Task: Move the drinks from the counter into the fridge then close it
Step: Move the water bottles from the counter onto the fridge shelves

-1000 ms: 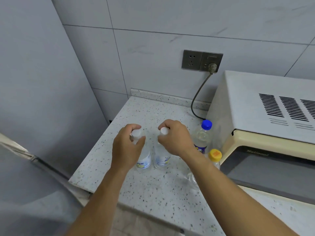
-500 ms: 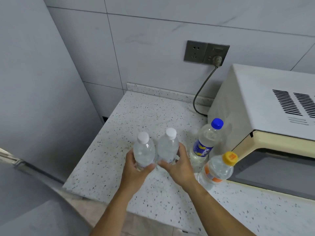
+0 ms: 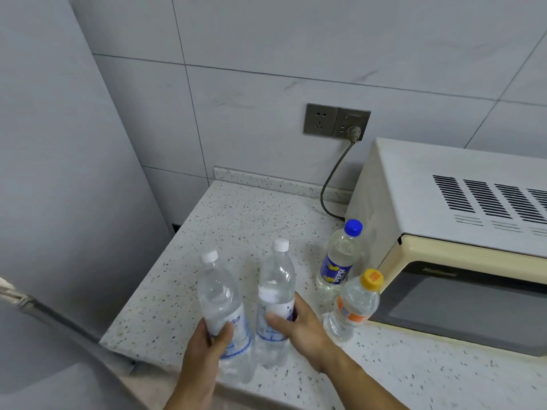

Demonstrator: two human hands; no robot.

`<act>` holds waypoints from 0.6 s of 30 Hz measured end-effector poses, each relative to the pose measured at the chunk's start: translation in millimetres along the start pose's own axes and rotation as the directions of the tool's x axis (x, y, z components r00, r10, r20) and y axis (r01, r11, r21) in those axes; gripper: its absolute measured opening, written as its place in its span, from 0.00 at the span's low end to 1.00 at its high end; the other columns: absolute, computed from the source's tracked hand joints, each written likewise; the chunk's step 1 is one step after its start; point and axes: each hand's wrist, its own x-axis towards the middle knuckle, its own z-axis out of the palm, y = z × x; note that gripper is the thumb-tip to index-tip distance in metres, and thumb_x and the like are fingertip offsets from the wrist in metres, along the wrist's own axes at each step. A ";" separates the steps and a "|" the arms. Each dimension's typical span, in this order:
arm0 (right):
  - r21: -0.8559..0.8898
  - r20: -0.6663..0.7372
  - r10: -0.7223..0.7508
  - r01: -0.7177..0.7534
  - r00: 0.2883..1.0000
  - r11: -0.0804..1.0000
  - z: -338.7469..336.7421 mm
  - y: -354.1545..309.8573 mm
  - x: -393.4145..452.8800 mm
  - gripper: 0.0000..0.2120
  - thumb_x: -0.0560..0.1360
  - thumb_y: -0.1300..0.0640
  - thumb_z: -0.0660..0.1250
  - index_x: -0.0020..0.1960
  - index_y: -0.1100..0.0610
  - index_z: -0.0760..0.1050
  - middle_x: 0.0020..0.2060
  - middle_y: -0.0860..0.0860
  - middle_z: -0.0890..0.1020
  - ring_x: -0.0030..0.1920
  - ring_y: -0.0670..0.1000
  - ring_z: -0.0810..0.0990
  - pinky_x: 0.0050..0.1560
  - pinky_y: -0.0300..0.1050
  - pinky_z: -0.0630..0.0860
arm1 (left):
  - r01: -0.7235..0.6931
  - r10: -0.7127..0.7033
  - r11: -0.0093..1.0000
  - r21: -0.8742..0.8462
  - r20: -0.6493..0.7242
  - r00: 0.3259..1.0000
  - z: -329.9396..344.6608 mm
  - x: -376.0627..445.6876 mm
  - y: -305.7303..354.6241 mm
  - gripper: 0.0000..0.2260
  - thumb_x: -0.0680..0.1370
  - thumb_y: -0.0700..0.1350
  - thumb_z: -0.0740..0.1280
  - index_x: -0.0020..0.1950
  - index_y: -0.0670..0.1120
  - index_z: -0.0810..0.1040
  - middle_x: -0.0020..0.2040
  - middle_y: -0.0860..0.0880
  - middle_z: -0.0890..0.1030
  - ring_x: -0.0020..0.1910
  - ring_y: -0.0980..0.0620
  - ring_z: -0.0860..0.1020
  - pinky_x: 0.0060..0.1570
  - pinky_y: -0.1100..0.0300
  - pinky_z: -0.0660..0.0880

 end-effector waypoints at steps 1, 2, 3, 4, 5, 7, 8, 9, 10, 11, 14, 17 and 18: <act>0.052 0.022 0.023 -0.024 1.000 0.998 -0.1 1.5 -7.5 0.23 0.73 0.54 0.75 0.66 0.50 0.74 0.57 0.48 0.85 0.58 0.49 0.83 0.60 0.46 0.80 | 0.032 -0.032 0.995 -0.092 0.003 0.999 -2.3 -8.3 -3.4 0.20 0.71 0.50 0.72 0.63 0.53 0.78 0.58 0.45 0.84 0.58 0.42 0.82 0.60 0.40 0.75; 0.107 0.047 0.045 -0.050 0.998 0.993 -0.6 2.9 -14.6 0.22 0.73 0.53 0.74 0.66 0.52 0.75 0.57 0.51 0.85 0.59 0.52 0.83 0.62 0.52 0.78 | 0.068 -0.069 0.982 -0.179 0.000 0.998 -3.1 -17.1 -6.8 0.21 0.71 0.50 0.71 0.64 0.51 0.77 0.59 0.43 0.83 0.58 0.39 0.81 0.62 0.37 0.73; 0.167 0.075 0.067 -0.079 0.995 0.983 -1.4 4.3 -21.7 0.23 0.73 0.52 0.73 0.66 0.54 0.75 0.58 0.54 0.85 0.59 0.56 0.83 0.63 0.55 0.78 | 0.099 -0.107 0.963 -0.252 -0.020 0.994 -1.8 -28.1 -9.5 0.24 0.70 0.51 0.71 0.66 0.49 0.77 0.60 0.41 0.83 0.59 0.37 0.81 0.64 0.35 0.71; 0.222 0.106 0.090 -0.111 0.990 0.969 -2.5 5.7 -28.1 0.23 0.74 0.52 0.73 0.66 0.56 0.75 0.57 0.57 0.84 0.58 0.59 0.83 0.61 0.56 0.79 | 0.125 -0.147 0.943 -0.308 -0.047 0.988 1.2 -39.9 -11.1 0.26 0.69 0.53 0.71 0.66 0.47 0.77 0.59 0.40 0.83 0.58 0.36 0.81 0.63 0.35 0.71; 0.260 0.135 0.115 -0.147 0.984 0.954 -3.9 6.9 -34.1 0.22 0.74 0.52 0.72 0.66 0.58 0.75 0.57 0.59 0.84 0.57 0.61 0.83 0.58 0.56 0.80 | 0.146 -0.180 0.928 -0.342 -0.072 0.981 5.6 -51.8 -12.0 0.28 0.69 0.54 0.70 0.66 0.44 0.77 0.57 0.39 0.83 0.55 0.36 0.82 0.59 0.37 0.74; 0.300 0.189 0.159 -0.211 0.969 0.930 -7.4 11.7 -44.7 0.24 0.73 0.51 0.73 0.64 0.61 0.77 0.56 0.62 0.84 0.54 0.62 0.84 0.52 0.55 0.81 | 0.177 -0.213 0.918 -0.355 -0.064 0.975 13.6 -77.2 -13.6 0.28 0.69 0.56 0.66 0.63 0.39 0.77 0.51 0.35 0.84 0.48 0.35 0.84 0.51 0.43 0.76; 0.318 0.215 0.172 -0.235 0.961 0.918 -9.7 15.9 -49.5 0.26 0.70 0.50 0.75 0.63 0.63 0.78 0.55 0.63 0.84 0.52 0.63 0.84 0.50 0.54 0.81 | 0.214 -0.241 0.908 -0.359 -0.031 0.970 17.4 -89.3 -13.9 0.29 0.70 0.56 0.65 0.62 0.37 0.76 0.50 0.34 0.84 0.47 0.35 0.83 0.49 0.43 0.76; 0.335 0.239 0.182 -0.257 0.954 0.907 -12.8 21.2 -53.7 0.29 0.67 0.49 0.77 0.62 0.64 0.78 0.53 0.64 0.84 0.50 0.62 0.85 0.47 0.53 0.81 | 0.258 -0.279 0.895 -0.364 -0.004 0.960 21.7 -100.1 -14.1 0.30 0.70 0.57 0.63 0.62 0.35 0.76 0.50 0.33 0.83 0.46 0.34 0.83 0.48 0.43 0.77; 0.343 0.265 0.192 -0.278 0.945 0.897 -15.9 27.2 -57.3 0.31 0.65 0.48 0.78 0.61 0.65 0.78 0.52 0.65 0.84 0.48 0.62 0.85 0.46 0.52 0.82 | 0.286 -0.306 0.886 -0.365 0.003 0.952 25.3 -110.2 -15.7 0.29 0.71 0.56 0.62 0.61 0.34 0.76 0.49 0.32 0.83 0.44 0.34 0.83 0.43 0.44 0.80; 0.342 0.292 0.200 -0.297 0.935 0.892 -18.5 33.7 -61.4 0.33 0.63 0.47 0.79 0.61 0.66 0.79 0.51 0.65 0.84 0.46 0.61 0.85 0.45 0.52 0.82 | 0.298 -0.325 0.884 -0.360 -0.016 0.946 27.7 -120.7 -18.4 0.28 0.73 0.55 0.61 0.60 0.33 0.76 0.46 0.32 0.83 0.41 0.35 0.83 0.36 0.46 0.81; 0.313 0.368 0.244 -0.367 0.897 0.876 -17.5 55.7 -75.8 0.35 0.60 0.45 0.81 0.59 0.66 0.80 0.51 0.66 0.84 0.46 0.61 0.85 0.44 0.51 0.82 | 0.290 -0.368 0.873 -0.392 -0.139 0.919 27.1 -160.4 -33.3 0.20 0.81 0.48 0.60 0.60 0.32 0.76 0.42 0.33 0.84 0.36 0.36 0.84 0.33 0.45 0.82; 0.237 0.424 0.290 -0.414 0.858 0.879 -1.5 76.6 -92.4 0.37 0.59 0.42 0.79 0.60 0.63 0.80 0.51 0.64 0.85 0.47 0.61 0.86 0.44 0.50 0.82 | 0.266 -0.425 0.842 -0.468 -0.273 0.863 16.9 -199.3 -48.3 0.18 0.80 0.47 0.62 0.59 0.32 0.77 0.41 0.32 0.84 0.35 0.36 0.84 0.31 0.47 0.82; 0.200 0.440 0.305 -0.423 0.845 0.883 6.6 81.7 -98.7 0.39 0.60 0.39 0.76 0.62 0.63 0.78 0.52 0.63 0.85 0.48 0.61 0.86 0.45 0.50 0.82 | 0.244 -0.428 0.837 -0.491 -0.308 0.850 11.4 -211.9 -52.9 0.19 0.77 0.48 0.64 0.57 0.33 0.78 0.42 0.32 0.84 0.35 0.36 0.84 0.30 0.49 0.82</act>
